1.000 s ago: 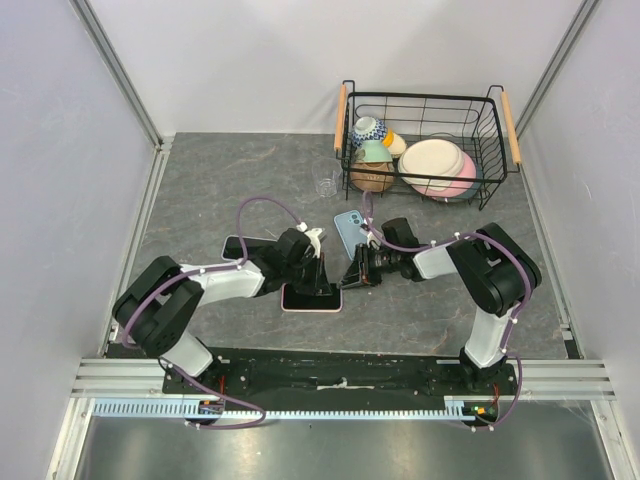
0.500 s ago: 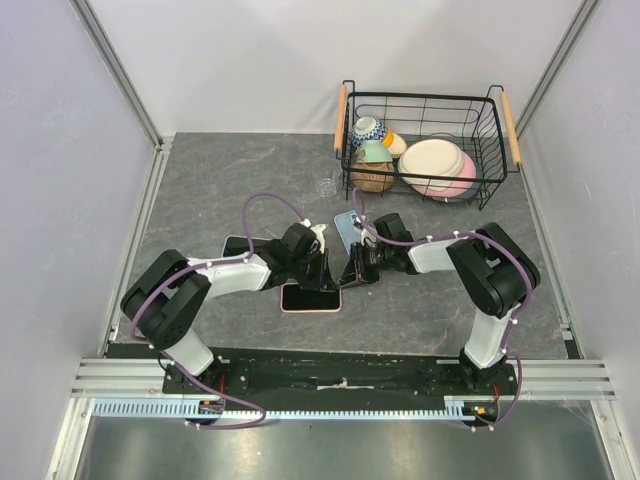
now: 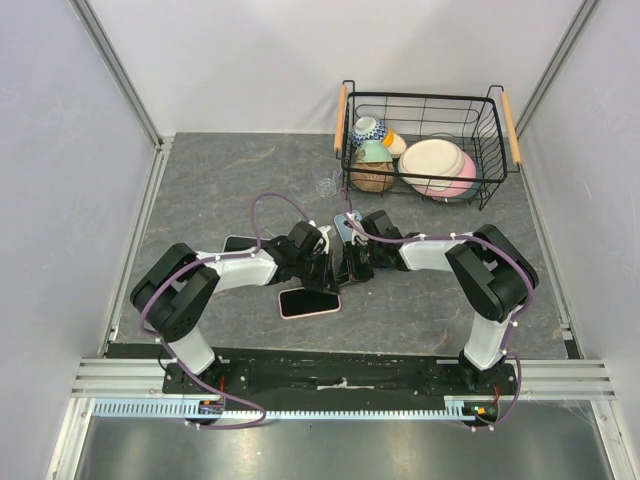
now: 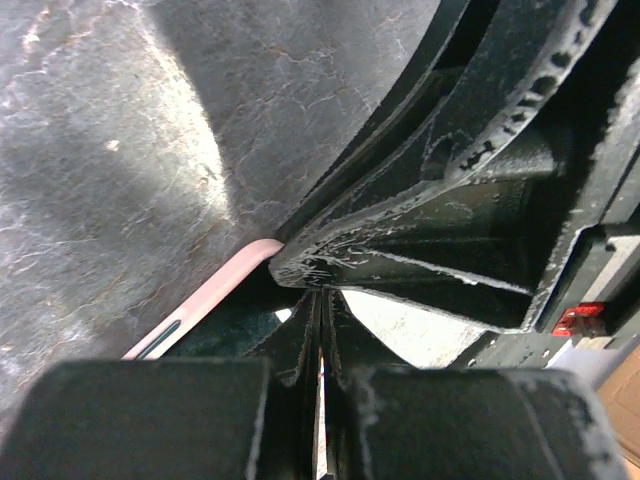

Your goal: Put the phone into the phone case

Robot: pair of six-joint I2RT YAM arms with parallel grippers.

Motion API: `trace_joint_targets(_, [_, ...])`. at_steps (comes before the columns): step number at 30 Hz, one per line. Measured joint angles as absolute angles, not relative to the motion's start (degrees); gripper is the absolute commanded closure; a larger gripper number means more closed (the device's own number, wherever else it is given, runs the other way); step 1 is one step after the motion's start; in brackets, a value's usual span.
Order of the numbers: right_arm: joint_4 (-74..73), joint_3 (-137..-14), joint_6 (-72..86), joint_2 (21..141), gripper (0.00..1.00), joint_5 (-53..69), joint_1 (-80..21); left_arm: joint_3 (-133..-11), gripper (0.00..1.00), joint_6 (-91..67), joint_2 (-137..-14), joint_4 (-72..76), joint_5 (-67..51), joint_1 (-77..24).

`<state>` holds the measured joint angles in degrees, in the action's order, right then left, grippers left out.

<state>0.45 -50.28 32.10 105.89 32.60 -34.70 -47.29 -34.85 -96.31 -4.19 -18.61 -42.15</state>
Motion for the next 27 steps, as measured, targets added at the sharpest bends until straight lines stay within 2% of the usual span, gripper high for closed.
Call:
trace_joint_targets(11, [-4.1,-53.49,29.71,105.3,0.87,25.41,-37.82,-47.75,0.98,-34.87,-96.9,-4.51,-19.73,-42.24])
trace_joint_targets(17, [-5.34,-54.22,28.32,104.03,0.85,20.03,-40.23,-46.48,0.97,-34.85,-95.64,-3.64,-19.11,-42.24])
trace_joint_targets(22, [-5.23,-54.78,28.32,103.55,0.79,19.84,-40.66,-42.28,0.89,-34.72,-92.47,1.02,-17.28,-42.24])
trace_joint_targets(24, [-5.21,-54.92,28.62,103.55,0.75,20.05,-40.66,-40.1,0.78,-34.65,-90.15,2.04,-16.47,-42.24])
trace_joint_targets(27, [-5.21,-55.13,28.95,103.55,0.53,20.23,-40.93,-37.39,0.69,-34.39,-85.67,2.94,-15.09,-42.24])
